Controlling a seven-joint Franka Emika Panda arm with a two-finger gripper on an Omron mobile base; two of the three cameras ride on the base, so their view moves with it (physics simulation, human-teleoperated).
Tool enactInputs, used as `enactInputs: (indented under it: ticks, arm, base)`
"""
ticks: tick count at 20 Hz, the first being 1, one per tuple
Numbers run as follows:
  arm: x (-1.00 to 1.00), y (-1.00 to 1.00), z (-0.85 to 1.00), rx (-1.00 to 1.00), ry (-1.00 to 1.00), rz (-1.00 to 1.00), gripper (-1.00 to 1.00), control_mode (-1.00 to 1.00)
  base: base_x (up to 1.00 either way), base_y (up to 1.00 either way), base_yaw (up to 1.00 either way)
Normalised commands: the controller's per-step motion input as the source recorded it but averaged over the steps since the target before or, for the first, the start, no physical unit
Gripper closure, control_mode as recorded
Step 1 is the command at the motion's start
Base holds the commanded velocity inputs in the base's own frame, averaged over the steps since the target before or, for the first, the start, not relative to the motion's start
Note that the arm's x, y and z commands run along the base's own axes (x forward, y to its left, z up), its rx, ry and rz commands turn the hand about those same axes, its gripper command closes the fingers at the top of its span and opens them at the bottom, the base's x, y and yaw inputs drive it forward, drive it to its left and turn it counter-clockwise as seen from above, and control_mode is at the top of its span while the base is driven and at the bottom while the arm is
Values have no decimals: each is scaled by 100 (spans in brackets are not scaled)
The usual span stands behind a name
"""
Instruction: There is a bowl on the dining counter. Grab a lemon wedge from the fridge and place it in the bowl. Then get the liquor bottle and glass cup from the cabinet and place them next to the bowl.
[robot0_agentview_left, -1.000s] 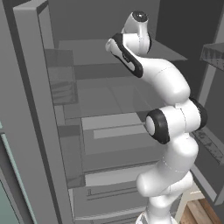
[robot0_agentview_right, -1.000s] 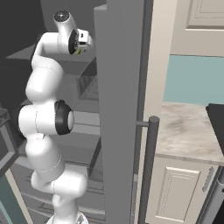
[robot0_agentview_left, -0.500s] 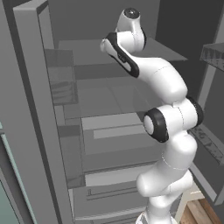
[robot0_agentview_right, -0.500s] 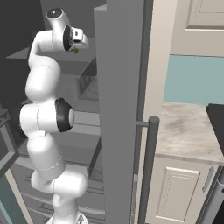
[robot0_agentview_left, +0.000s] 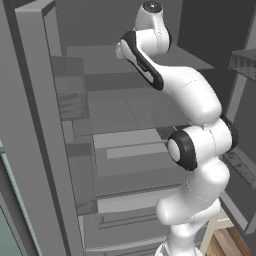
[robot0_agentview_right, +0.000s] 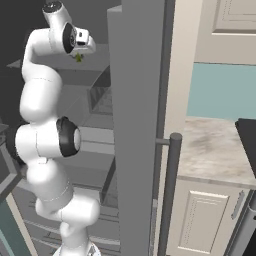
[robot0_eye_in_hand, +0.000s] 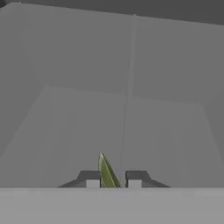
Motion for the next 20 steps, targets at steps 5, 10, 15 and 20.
enactInputs:
  ticks: [5, 10, 15, 20]
  arm:
    - [-93, 1, 12, 0, -16, 0, 100, -100]
    - [-100, 0, 10, 0, -16, 0, 100, -100]
    - [-100, 0, 1, 0, -5, -4, 100, -100]
    - [-100, 0, 0, 0, 1, -6, 100, -100]
  base:
    - [0, 0, 0]
    - [0, 0, 0]
    - [0, 0, 0]
    - [0, 0, 0]
